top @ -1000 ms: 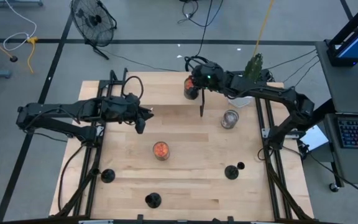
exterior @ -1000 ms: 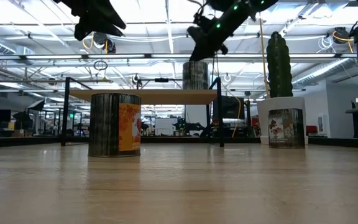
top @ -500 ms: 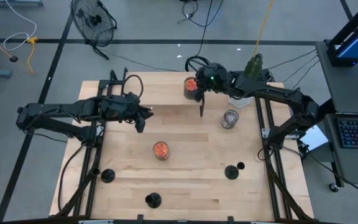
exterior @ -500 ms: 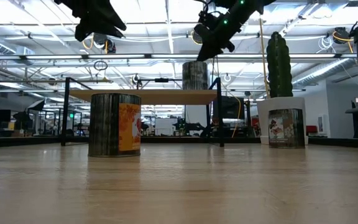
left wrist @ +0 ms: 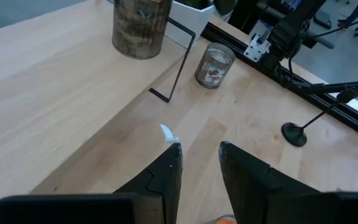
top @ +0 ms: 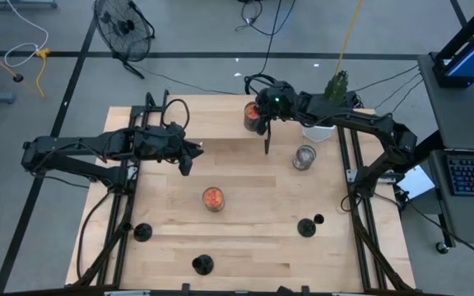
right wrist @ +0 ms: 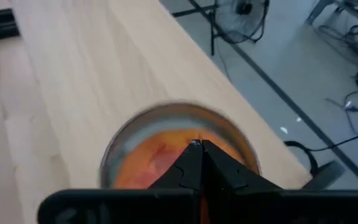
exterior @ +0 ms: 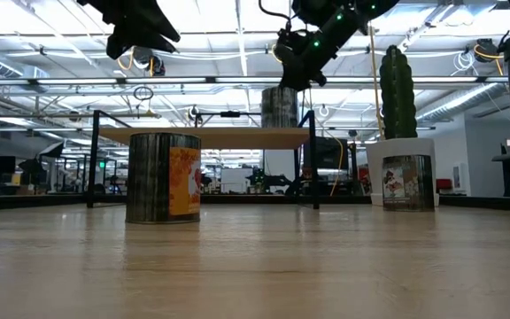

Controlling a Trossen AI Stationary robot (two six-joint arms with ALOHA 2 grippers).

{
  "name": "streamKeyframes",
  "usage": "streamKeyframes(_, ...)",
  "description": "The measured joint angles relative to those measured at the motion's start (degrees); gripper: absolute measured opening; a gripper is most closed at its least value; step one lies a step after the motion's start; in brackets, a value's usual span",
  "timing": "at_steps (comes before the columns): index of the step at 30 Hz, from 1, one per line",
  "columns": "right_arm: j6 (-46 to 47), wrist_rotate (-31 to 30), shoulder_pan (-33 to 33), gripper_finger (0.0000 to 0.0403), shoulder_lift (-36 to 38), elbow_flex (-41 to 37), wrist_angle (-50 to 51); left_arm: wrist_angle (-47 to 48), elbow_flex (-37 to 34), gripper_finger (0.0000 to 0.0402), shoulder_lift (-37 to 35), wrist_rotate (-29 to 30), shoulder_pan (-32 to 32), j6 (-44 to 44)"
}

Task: Pick & Place candle stick holders
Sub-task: Put the top orange scented candle on the shelf

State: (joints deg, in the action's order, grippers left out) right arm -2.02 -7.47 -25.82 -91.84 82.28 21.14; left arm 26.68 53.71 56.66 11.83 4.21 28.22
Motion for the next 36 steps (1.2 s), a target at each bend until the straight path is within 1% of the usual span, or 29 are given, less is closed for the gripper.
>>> streamKeyframes(3,0.02,0.11,0.02,0.0000,0.16,0.00,0.54,0.00,0.00,0.0115,0.00,0.00,0.00,0.36)
streamKeyframes(12,-1.20,-0.17,0.28,0.0000,0.13,-0.05,-2.36,0.04,0.00,0.0115,0.00,0.02,0.00,0.24)
streamKeyframes(14,-2.37,-0.31,0.74,0.0000,1.28,-0.04,-3.67,0.09,0.00,0.0115,0.00,0.02,0.00,0.16)
streamKeyframes(17,-3.66,-2.48,2.30,0.0000,3.42,1.23,-4.24,0.15,0.00,0.0115,0.00,0.05,0.00,0.10)
streamKeyframes(22,-2.73,-2.93,5.51,0.0000,8.38,1.41,3.33,0.24,0.00,0.0115,0.00,0.07,0.00,-0.14)
streamKeyframes(25,-1.93,-2.95,7.87,0.0000,9.25,1.32,9.54,0.22,0.00,0.0115,0.00,0.15,0.00,-0.48)
streamKeyframes(29,-1.90,-2.93,9.89,0.0000,8.67,-2.63,10.03,0.18,0.00,0.0115,0.00,0.15,0.00,-0.58)
streamKeyframes(33,-0.75,-2.95,10.20,0.0000,8.07,-7.28,8.80,0.17,0.01,0.0115,0.00,0.15,0.00,-0.69)
streamKeyframes(36,-0.59,-2.99,10.20,0.0000,8.28,-9.37,4.00,0.16,0.00,0.0115,0.00,0.13,0.00,-0.70)
